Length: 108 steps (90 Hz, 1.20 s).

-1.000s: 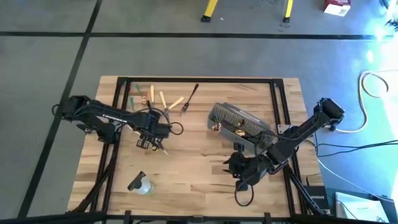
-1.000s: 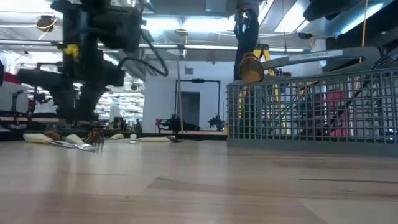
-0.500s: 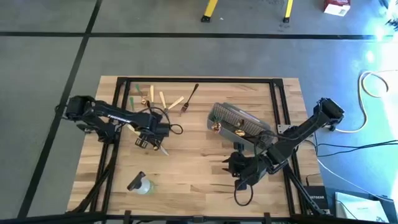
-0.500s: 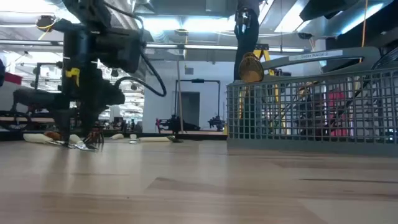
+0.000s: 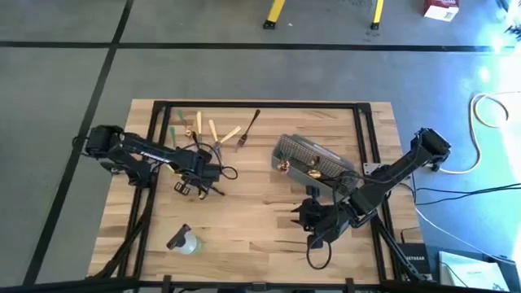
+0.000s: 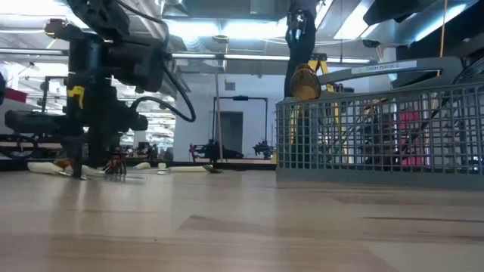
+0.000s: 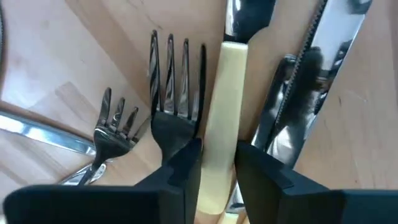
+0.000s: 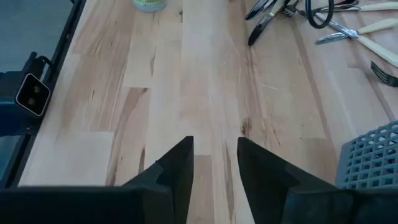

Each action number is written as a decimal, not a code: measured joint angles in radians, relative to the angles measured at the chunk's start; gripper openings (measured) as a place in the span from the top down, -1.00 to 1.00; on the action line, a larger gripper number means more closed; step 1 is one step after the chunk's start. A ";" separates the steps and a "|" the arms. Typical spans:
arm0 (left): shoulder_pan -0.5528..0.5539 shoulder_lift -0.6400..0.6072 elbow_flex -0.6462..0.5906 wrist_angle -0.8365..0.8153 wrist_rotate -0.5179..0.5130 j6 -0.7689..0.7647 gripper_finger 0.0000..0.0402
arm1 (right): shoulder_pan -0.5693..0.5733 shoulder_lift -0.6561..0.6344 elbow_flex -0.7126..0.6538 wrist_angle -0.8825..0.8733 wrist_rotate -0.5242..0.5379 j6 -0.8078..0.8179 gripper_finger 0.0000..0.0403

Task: Sort silverware
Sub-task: Put the silver knife into the cutlery rack

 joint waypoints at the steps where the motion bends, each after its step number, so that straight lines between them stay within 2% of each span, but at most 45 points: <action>1: 0.000 0.000 0.000 0.001 0.000 0.000 0.59 | 0.000 0.000 0.000 0.000 0.000 0.000 0.46; 20: 0.000 0.000 -0.003 0.016 -0.008 -0.019 0.62 | 0.000 0.000 0.000 0.000 0.005 -0.016 0.46; 46: -0.041 0.003 0.013 0.031 -0.039 -0.110 0.98 | 0.019 -0.031 0.000 -0.002 0.008 0.002 0.46; 58: -0.094 0.006 0.062 0.036 -0.002 -0.165 1.00 | 0.068 -0.084 0.000 -0.003 0.024 0.009 0.46; 81: -0.174 0.006 0.132 0.050 0.007 -0.229 1.00 | 0.178 -0.188 0.000 -0.014 0.167 0.035 0.46; 89: -0.184 0.006 0.133 0.074 0.021 -0.238 1.00 | 0.197 -0.197 0.000 -0.032 0.202 0.056 0.46; 108: -0.191 0.005 0.133 0.087 0.026 -0.235 0.95 | 0.204 -0.181 0.000 -0.058 0.208 0.090 0.46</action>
